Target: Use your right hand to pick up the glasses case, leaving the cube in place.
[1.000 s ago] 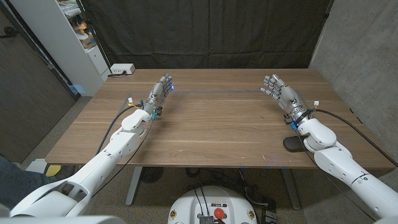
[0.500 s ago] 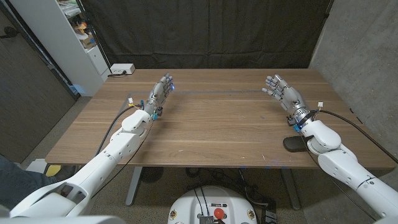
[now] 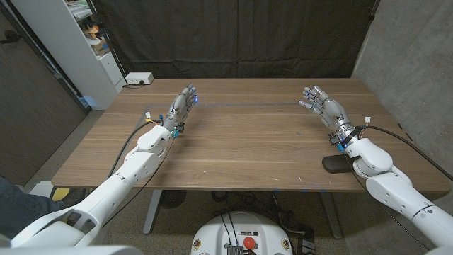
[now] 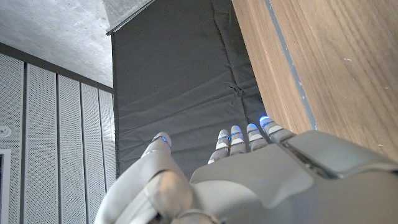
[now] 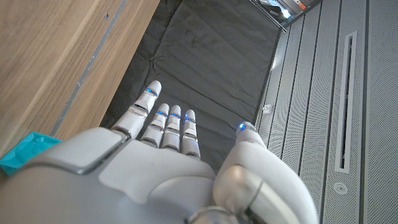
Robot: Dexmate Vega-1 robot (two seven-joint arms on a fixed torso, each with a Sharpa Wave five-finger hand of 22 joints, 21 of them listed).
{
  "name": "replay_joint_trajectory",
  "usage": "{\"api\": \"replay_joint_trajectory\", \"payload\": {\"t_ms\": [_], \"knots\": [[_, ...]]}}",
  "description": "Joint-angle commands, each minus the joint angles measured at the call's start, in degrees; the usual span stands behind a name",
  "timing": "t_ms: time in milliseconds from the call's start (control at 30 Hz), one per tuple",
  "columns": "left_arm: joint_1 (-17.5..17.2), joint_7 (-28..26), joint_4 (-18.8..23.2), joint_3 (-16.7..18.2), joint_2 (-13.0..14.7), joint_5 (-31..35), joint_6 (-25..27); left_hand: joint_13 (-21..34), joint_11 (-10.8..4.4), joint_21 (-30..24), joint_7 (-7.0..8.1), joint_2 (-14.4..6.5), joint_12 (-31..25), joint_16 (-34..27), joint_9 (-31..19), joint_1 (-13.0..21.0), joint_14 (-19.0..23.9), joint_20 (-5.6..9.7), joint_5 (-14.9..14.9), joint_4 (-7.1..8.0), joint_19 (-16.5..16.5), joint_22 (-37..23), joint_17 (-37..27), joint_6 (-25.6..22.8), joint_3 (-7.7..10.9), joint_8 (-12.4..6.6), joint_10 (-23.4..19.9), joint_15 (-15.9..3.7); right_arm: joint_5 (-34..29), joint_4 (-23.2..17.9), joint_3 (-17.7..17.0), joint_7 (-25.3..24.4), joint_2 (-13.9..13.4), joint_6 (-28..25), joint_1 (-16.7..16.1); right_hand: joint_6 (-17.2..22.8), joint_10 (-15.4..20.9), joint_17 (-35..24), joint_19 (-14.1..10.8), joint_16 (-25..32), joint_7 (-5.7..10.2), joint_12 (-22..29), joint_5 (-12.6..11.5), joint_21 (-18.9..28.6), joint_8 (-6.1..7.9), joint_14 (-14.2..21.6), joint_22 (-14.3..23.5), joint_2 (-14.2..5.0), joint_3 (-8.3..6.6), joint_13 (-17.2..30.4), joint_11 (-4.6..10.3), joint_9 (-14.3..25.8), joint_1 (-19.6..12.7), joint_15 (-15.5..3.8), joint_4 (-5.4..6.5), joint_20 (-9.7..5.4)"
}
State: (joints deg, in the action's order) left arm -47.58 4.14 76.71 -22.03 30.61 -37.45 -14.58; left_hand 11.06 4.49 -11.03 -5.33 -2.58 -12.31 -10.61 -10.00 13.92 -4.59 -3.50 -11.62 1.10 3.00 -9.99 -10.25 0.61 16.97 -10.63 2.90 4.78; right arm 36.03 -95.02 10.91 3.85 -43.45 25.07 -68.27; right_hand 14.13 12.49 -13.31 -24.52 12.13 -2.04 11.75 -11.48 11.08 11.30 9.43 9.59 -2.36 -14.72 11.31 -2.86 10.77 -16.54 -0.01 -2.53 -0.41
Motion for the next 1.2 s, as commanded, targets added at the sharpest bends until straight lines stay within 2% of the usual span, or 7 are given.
{"api": "replay_joint_trajectory", "payload": {"t_ms": [33,767,1200], "knots": [[-0.08,-0.1,0.46,0.1,0.25,-0.04,0.16,0.12,-0.03,-0.3,-0.3,-0.24,0.06,-0.18,-0.2,0.15,-0.15,0.01,0.15,-0.43,0.31,-0.28,-0.25,-0.29,0.19,-0.11,-0.18,0.31,-0.49,-0.72,-0.34,0.28,-0.66,-0.23,-0.67,0.6,0.62,-0.1,-0.64,0.38,-0.11,0.23,-0.27,0.3,0.46,0.73,0.21,-0.49,-0.1,0.26,-0.02,0.3,0.05,0.09,-0.22,-0.2],[-0.92,-0.92,1.99,0.23,0.72,0.09,0.56,0.12,-0.09,-0.25,-0.31,-0.31,0.1,-0.18,-0.2,0.14,-0.15,-0.03,0.19,-0.6,0.47,-0.28,-0.26,-0.33,0.13,-0.11,-0.17,0.32,0.8,-1.73,-1.33,1.96,-1.41,0.47,-2.1,0.62,0.72,0.01,-0.81,0.31,0.0,0.17,-0.29,0.26,0.4,0.75,0.21,-0.55,-0.06,0.27,0.04,0.3,0.14,0.03,-0.29,-0.25],[-0.67,-1.16,2.46,-0.32,0.52,0.51,1.09,0.12,-0.09,-0.22,-0.3,-0.35,0.11,-0.16,-0.2,0.13,-0.23,-0.05,0.21,-0.69,0.58,-0.29,-0.26,-0.35,0.1,-0.1,-0.18,0.31,1.02,-2.41,-3.06,1.97,-2.18,1.26,-4.49,0.69,0.8,0.06,-0.82,0.29,-0.02,0.15,-0.29,0.21,0.39,0.77,0.21,-0.6,-0.03,0.28,0.02,0.3,0.22,0.02,-0.31,-0.26]]}}
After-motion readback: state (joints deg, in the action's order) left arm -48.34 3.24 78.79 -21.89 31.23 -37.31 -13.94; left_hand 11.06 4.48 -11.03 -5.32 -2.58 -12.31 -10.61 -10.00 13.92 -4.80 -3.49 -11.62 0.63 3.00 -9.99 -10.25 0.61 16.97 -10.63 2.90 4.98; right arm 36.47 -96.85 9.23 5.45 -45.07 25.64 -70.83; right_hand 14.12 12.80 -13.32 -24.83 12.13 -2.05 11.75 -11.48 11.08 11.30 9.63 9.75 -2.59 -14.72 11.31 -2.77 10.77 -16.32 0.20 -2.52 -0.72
